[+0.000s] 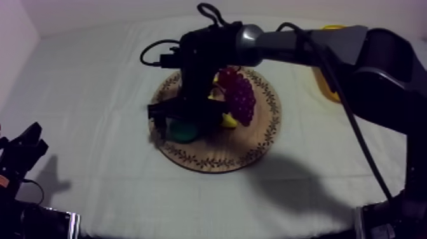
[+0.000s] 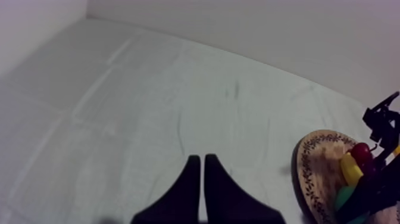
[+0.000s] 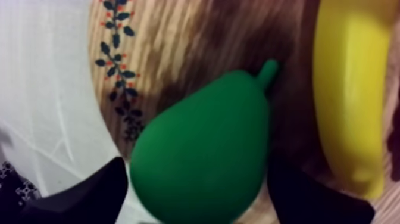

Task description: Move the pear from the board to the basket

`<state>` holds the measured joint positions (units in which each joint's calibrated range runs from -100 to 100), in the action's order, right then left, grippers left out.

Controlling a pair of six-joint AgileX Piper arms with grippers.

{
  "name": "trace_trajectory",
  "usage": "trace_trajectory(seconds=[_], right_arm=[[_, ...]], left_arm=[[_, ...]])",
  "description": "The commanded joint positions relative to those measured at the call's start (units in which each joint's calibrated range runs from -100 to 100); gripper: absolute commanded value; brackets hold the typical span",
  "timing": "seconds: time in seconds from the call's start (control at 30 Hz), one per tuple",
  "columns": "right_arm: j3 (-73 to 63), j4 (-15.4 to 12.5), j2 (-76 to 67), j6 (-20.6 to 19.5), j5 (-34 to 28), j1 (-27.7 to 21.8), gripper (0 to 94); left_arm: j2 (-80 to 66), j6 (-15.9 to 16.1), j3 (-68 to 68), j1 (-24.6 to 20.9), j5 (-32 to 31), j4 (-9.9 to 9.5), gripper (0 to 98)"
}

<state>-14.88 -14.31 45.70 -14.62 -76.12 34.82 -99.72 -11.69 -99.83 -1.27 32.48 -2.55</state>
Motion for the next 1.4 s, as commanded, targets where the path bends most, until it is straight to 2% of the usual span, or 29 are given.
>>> trace_trajectory(seconds=[0.0,0.17,0.23,0.33,0.6,0.87,1.03,1.2,1.37], right_arm=[[-0.5,0.2,0.4,-0.1,0.2,-0.1,69.1],[-3.3,0.3,2.0,-0.6,-0.8,-0.6,69.2],[-4.5,0.3,2.7,-0.7,-1.6,-0.7,66.4],[-5.5,0.3,3.3,-0.7,-2.3,-0.8,60.1],[-4.9,0.5,2.9,0.1,-2.1,-0.9,35.9],[-0.9,2.5,-8.2,1.3,-2.6,-2.7,35.6],[0.1,4.2,-18.9,3.3,-3.5,-8.0,36.3],[0.5,5.9,-24.9,6.1,-2.8,-16.7,36.7],[1.4,9.1,-26.1,7.5,-0.4,-25.1,35.6]], left_arm=[[0.0,0.0,0.1,0.0,0.0,-0.01,0.1],[0.0,0.0,0.1,0.0,0.0,-0.01,0.1],[0.0,0.0,0.1,0.0,0.0,-0.01,0.1],[0.0,0.0,0.1,0.0,0.0,-0.01,0.1],[0.0,0.0,0.1,0.0,0.0,-0.01,0.1],[0.0,0.0,0.1,0.0,0.0,-0.01,0.1],[0.0,0.0,0.1,0.0,0.0,-0.01,0.1],[0.0,0.0,0.1,0.0,0.0,-0.01,0.1],[0.0,0.0,0.1,0.0,0.0,-0.01,0.1]])
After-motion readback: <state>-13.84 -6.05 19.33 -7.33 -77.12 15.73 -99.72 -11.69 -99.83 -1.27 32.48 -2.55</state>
